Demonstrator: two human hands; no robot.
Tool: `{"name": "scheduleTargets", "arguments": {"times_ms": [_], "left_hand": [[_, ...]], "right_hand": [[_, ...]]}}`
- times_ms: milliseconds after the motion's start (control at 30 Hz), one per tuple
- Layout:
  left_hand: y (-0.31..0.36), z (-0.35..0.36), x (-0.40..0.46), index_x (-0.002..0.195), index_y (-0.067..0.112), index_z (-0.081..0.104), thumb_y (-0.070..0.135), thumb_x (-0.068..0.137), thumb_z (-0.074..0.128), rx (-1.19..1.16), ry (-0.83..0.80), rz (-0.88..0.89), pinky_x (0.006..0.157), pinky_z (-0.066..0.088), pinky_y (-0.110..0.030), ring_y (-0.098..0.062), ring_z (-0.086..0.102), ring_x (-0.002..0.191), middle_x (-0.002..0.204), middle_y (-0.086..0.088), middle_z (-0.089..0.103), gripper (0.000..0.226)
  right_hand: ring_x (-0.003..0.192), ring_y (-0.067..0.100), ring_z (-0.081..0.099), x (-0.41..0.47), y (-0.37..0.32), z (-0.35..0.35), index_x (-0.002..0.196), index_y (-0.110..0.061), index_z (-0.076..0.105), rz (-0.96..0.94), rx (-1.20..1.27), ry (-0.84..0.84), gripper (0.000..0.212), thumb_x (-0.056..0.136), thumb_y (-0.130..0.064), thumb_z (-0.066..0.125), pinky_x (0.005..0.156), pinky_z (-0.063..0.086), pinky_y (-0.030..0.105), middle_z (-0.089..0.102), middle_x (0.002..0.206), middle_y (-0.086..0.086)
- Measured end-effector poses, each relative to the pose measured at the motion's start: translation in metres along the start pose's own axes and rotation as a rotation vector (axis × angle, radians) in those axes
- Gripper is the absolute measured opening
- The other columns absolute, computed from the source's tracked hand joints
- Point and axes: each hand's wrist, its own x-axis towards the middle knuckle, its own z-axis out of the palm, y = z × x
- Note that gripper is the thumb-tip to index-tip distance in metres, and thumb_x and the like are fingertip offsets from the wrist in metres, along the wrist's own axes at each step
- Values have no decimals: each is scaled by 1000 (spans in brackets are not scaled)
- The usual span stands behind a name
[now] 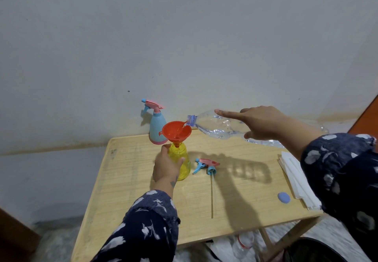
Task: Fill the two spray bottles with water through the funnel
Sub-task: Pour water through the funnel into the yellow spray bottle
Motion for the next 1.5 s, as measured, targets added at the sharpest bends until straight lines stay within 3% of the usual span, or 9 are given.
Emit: {"name": "scheduleTargets", "arguments": {"times_ms": [233,367,567,700,833,1033,1233,1333,1500], "left_hand": [[2,-1,-1,127,26,47,34,81,75,1,-4,-7,85,48,-39,-29,58,113,125,-1,62,54],[1,-3,-2,127,27,46,34,82,74,-11,-13,2,85,48,-39,-29,59,112,124,-1,62,53],[-1,-6,-4,129,25,45,36,84,72,-2,-16,6,85,46,-39,-32,57,114,127,-3,61,53],[2,-5,-7,133,23,43,36,85,72,-17,-19,6,89,47,-43,-35,57,115,130,-7,59,58],[3,-4,-8,133,21,43,36,84,73,-30,-13,0,93,47,-46,-37,56,118,131,-10,59,60],[-3,-1,-5,130,21,44,39,82,74,-53,-15,25,93,49,-47,-37,57,116,130,-11,61,59],[-5,0,-4,128,22,46,38,81,75,-61,-10,36,92,49,-47,-35,58,116,130,-9,61,57],[-7,-1,-4,128,22,46,37,81,76,-75,-17,46,94,48,-48,-35,57,117,131,-9,61,58],[-5,-2,-3,128,22,44,38,82,74,-61,-38,60,93,48,-48,-36,57,117,132,-9,60,57]], "right_hand": [[87,21,56,-4,-4,16,122,-69,-27,32,195,-34,109,84,-33,69,69,47,31,59,106,0],[99,20,56,-7,-10,35,119,-73,-25,73,443,-3,112,81,-33,72,79,45,31,59,119,2],[67,2,48,-19,1,77,138,-59,-13,311,853,180,114,76,-26,78,83,41,28,59,109,8],[99,24,59,-26,16,108,137,-57,-19,507,980,348,118,77,-24,77,88,43,32,57,122,11],[118,24,52,-23,21,126,142,-48,-20,599,992,536,117,79,-15,74,92,45,36,38,148,5],[123,25,48,-12,25,142,139,-54,-20,754,1063,721,117,81,-14,73,94,39,30,43,140,15],[128,25,47,-11,22,148,138,-55,-23,780,1021,727,122,78,-16,76,86,41,27,41,144,15],[133,25,42,-17,18,145,139,-50,-23,751,982,714,125,76,-14,78,90,46,32,27,154,12],[127,35,48,-25,8,133,141,-43,-23,736,941,669,130,70,-15,82,93,49,41,24,155,17]]}}
